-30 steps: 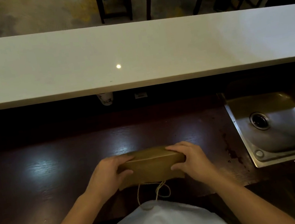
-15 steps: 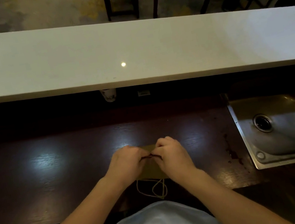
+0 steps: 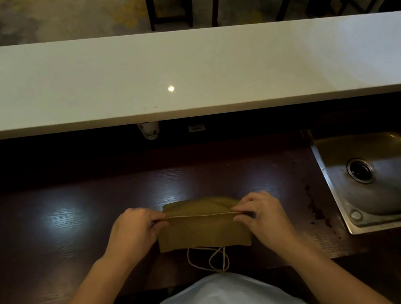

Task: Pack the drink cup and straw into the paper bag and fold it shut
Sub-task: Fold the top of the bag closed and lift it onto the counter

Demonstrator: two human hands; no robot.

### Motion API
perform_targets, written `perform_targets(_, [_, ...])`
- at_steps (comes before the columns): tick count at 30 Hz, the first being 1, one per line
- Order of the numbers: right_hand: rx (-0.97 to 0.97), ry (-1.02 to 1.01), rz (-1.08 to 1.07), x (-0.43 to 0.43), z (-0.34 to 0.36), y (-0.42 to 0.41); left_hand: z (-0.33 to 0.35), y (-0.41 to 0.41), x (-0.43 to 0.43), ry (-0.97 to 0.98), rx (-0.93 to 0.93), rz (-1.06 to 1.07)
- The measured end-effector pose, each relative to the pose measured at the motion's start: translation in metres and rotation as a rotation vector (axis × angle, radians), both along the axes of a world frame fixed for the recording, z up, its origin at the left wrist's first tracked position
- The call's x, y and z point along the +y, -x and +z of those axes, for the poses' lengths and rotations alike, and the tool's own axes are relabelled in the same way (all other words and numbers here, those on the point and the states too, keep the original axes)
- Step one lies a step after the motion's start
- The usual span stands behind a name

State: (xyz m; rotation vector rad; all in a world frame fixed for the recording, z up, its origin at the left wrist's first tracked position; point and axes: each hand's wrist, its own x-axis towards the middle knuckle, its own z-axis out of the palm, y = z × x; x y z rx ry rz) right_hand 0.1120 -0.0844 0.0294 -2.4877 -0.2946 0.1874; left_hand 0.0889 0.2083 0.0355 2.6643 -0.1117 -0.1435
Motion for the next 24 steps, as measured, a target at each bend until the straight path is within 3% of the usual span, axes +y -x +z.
perform_targets(8, [-0.167, 0.138, 0.176, 0.048, 0.014, -0.010, 0.011, -0.020, -0.069, -0.042, -0.071, -0.270])
perform_targets(11, [-0.090, 0.129, 0.157, 0.039, 0.009, -0.014, 0.010, -0.024, -0.067, -0.013, -0.060, -0.247])
perform_targets(15, [0.055, -0.081, 0.018, 0.010, -0.001, -0.019, 0.006, -0.024, -0.055, 0.020, -0.052, -0.212])
perform_targets(19, [0.117, -0.157, -0.052, -0.001, -0.008, -0.017, 0.004, -0.025, -0.058, 0.069, -0.032, -0.228])
perform_targets(24, [0.244, -0.245, -0.167, -0.012, -0.016, -0.016, 0.002, -0.025, -0.033, 0.025, 0.032, -0.138])
